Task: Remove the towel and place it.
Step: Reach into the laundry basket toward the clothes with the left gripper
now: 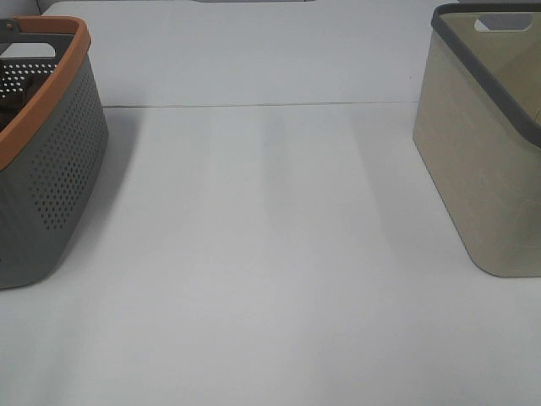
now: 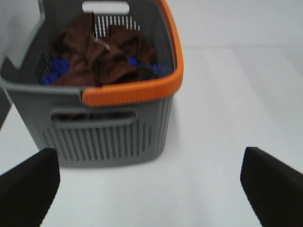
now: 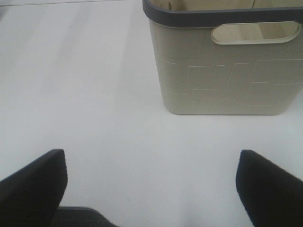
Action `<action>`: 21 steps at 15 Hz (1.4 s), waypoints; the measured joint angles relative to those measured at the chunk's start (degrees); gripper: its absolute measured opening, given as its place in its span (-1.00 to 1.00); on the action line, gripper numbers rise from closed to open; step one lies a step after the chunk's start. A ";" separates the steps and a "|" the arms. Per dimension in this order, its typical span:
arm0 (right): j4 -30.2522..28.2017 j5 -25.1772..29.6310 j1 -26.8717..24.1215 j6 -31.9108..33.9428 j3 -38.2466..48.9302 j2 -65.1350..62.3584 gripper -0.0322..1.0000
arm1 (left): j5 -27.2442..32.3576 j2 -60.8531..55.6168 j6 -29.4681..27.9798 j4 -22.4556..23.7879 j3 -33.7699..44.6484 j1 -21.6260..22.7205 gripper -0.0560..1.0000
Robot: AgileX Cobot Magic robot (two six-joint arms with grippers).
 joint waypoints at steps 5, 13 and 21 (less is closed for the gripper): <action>0.00 0.00 0.00 0.00 0.00 0.00 0.80 | -20.28 15.36 0.00 -0.40 -1.20 0.00 0.98; 0.00 0.00 0.00 0.00 0.00 0.00 0.80 | -38.73 52.37 1.55 0.06 -6.30 0.00 0.98; -0.11 0.00 0.00 0.00 0.00 0.00 0.80 | -21.72 81.70 10.54 2.58 -36.38 0.00 0.98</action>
